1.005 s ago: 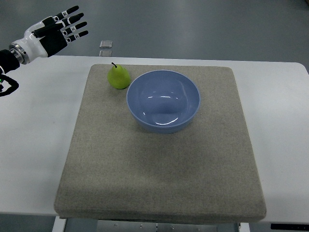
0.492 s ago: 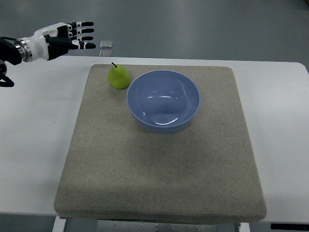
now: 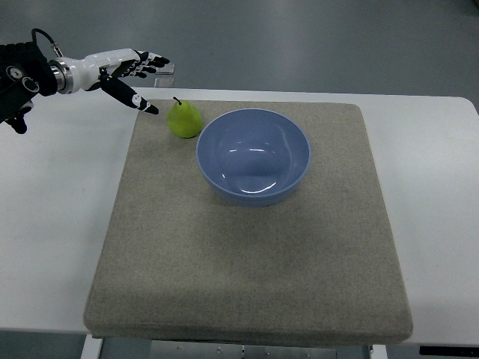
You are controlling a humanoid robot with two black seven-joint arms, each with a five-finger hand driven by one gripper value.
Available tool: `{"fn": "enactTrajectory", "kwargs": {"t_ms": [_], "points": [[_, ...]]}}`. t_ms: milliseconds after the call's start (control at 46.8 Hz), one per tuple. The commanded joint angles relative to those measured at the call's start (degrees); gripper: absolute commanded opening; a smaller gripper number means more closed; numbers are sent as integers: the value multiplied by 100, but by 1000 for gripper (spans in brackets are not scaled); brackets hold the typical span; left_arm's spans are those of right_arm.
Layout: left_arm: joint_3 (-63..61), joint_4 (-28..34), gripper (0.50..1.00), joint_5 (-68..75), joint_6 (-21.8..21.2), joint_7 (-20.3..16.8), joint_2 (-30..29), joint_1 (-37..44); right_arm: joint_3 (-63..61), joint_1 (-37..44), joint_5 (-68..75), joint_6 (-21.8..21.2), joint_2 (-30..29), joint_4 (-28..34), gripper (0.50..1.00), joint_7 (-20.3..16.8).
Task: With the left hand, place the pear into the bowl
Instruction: 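Close the left hand's fingers around the green pear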
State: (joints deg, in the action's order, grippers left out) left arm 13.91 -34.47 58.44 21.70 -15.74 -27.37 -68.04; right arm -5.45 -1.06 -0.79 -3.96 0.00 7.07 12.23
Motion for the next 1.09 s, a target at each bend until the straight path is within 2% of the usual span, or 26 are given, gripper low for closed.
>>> {"fn": "enactTrajectory", "kwargs": {"t_ms": [0,214,556,834,1070], "points": [[-291,2,994,132,-192,1,126,-130,0,0,0,0,0,-4,926,-1],[-898,19,994,141,-790,1,460,-209,0,0,0,0,0,-4,926,-1],[-1153,634,992,150,-870,1,970,-139,0,0,0,0,0,-4,926,8],[-1312,643,986,159,-1159,1,1041,-113,0,-8,0,0,0,5,926,-1],[-1338,643,986,159,-1186,1,1067,-33,0,0,0,0,0,5,926,-1]]}}
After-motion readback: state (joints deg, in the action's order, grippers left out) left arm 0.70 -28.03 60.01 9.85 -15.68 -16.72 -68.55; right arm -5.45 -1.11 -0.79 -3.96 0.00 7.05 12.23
